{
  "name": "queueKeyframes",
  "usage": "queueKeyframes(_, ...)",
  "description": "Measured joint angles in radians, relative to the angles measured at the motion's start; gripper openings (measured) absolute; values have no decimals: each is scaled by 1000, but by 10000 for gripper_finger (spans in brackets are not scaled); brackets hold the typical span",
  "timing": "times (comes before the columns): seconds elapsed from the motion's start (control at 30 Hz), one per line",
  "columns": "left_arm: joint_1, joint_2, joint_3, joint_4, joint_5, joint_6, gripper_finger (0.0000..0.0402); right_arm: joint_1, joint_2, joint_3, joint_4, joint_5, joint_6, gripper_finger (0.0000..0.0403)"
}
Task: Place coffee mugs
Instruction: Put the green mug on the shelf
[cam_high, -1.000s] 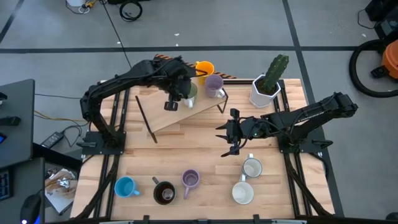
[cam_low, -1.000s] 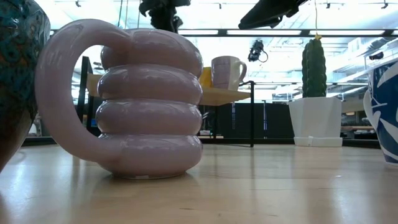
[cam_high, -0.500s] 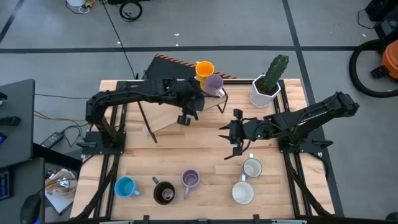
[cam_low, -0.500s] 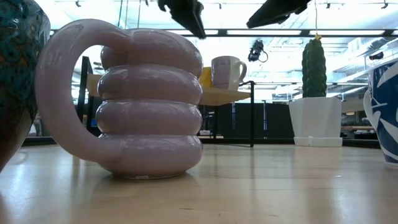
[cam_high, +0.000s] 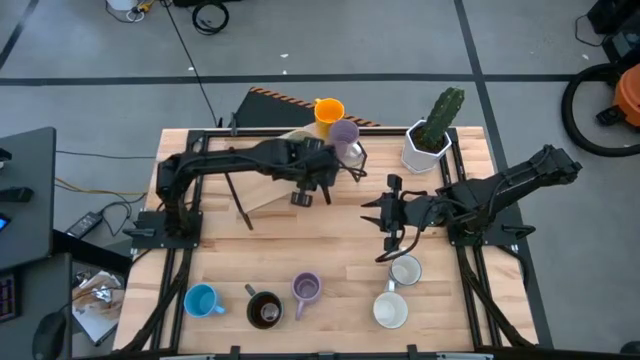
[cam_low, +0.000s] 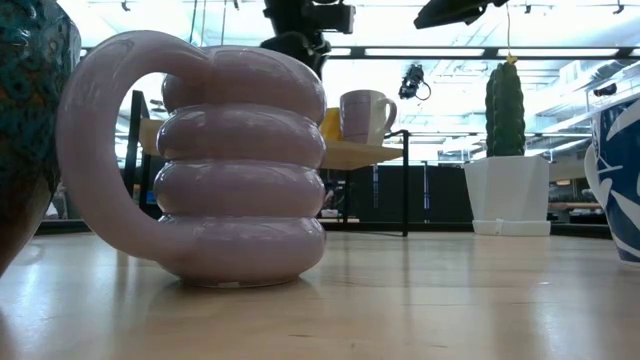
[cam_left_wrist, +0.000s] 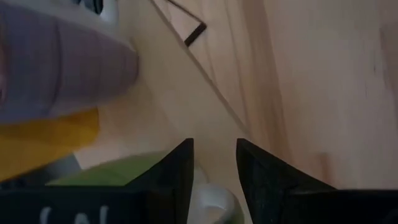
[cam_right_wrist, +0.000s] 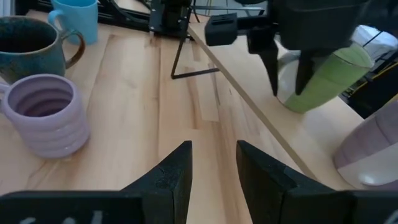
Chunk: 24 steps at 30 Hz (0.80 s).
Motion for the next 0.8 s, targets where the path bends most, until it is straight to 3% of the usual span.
queueKeyframes(0.8,-49,-19,0,-322,-59,-356,127,2,1,0,2,6,4,130)
